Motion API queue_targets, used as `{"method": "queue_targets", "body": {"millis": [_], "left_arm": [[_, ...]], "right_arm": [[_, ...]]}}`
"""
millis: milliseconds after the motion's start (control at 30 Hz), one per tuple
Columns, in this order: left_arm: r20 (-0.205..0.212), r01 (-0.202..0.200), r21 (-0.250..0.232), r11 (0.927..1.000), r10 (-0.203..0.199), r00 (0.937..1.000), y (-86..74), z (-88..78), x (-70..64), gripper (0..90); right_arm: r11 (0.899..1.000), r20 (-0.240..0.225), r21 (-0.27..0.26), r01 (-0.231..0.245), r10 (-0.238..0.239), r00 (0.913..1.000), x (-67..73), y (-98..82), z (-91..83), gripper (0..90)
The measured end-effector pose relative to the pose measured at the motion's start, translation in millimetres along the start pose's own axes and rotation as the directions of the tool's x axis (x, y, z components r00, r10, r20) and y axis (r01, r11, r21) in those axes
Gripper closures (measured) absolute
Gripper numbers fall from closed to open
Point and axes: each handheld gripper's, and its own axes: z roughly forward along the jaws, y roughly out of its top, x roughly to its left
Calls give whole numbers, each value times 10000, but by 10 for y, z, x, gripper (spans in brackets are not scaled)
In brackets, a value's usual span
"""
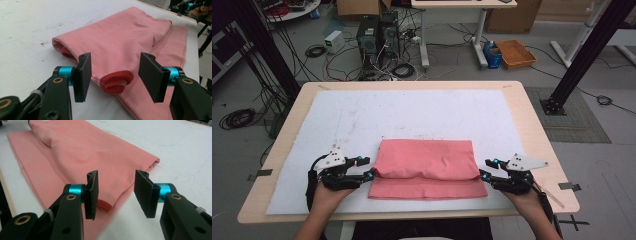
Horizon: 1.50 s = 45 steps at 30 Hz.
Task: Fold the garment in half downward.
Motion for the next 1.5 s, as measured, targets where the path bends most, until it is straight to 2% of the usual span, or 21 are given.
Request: {"method": "queue_targets", "body": {"millis": [67, 167, 300, 333, 367, 433, 600, 667, 700, 767, 800, 900, 967, 1000, 1033, 1267, 1367, 1433, 1467, 1500], "left_arm": [[3, 161, 88, 9998, -161, 9999, 2, 41, 16, 419], [-82, 172, 484, 9987, -168, 9998, -2, 133, 13, 419], [-241, -64, 1147, 9934, 92, 9997, 10, 214, -11, 425], [-266, -232, 1406, 9898, 272, 9993, 16, 238, -27, 434], [-266, -232, 1406, 9898, 272, 9993, 16, 238, -27, 451], [-298, -448, 1669, 9850, 505, 9983, 20, 265, -54, 466], [-234, -886, 2291, 9694, 965, 9951, 24, 311, -108, 598], [-143, -941, 2362, 9671, 1003, 9949, 21, 314, -119, 667], [-72, -853, 2414, 9667, 897, 9959, 18, 312, -125, 713], [-32, -756, 2385, 9682, 786, 9969, 15, 305, -130, 783], [31, -740, 2310, 9701, 754, 9972, 15, 290, -123, 816], [130, -755, 2166, 9733, 745, 9971, 17, 270, -116, 829], [193, -719, 1931, 9785, 695, 9974, 29, 247, -120, 834], [247, -796, 1847, 9796, 764, 9968, 41, 234, -118, 835], [355, -789, 1611, 9838, 741, 9966, 59, 214, -125, 836], [815, -774, 1201, 9897, 679, 9944, 51, 145, -155, 840], [967, -586, 1001, 9933, 489, 9941, 25, 104, -143, 840], [962, -643, 986, 9930, 548, 9939, 22, 90, -132, 791], [918, -478, 1038, 9935, 383, 9950, 17, 96, -129, 791], [1008, -345, 1096, 9934, 235, 9946, 12, 105, -131, 755]], "right_arm": [[9998, 154, 62, -195, 194, 9997, -10, -18, 19, 507], [9995, 188, 241, -208, 204, 9996, -6, -29, 57, 497], [9977, 74, 628, -244, 240, 9997, 6, -66, 162, 487], [9960, -32, 849, -293, 297, 9996, 11, -84, 214, 487], [9950, -57, 963, -271, 278, 9996, 13, -91, 239, 487], [9929, -90, 1162, -263, 275, 9996, 19, -92, 261, 495], [9873, -475, 1591, -54, 132, 9988, 36, -79, 300, 683], [9858, -553, 1677, 79, 14, 9985, 55, -80, 301, 768], [9857, -557, 1681, 147, -53, 9984, 63, -81, 303, 796], [9863, -490, 1632, 222, -143, 9987, 66, -82, 301, 838], [9872, -451, 1593, 96, -24, 9990, 62, -81, 291, 848], [9890, -402, 1477, 24, 36, 9992, 50, -76, 269, 855], [9925, -430, 1219, -41, 94, 9990, 30, -44, 213, 856], [9934, -402, 1147, -55, 102, 9991, 26, -32, 194, 860], [9943, -427, 1061, -55, 101, 9990, 22, -22, 178, 862], [9956, -524, 923, -174, 223, 9984, 36, 2, 104, 875], [9961, -578, 829, -310, 359, 9977, 59, -11, 42, 875], [9964, -667, 747, -391, 441, 9968, 78, -17, 8, 875], [9964, -662, 747, -404, 454, 9968, 88, -18, 0, 875], [9965, -671, 742, -372, 422, 9969, 95, -17, 4, 875]]}}
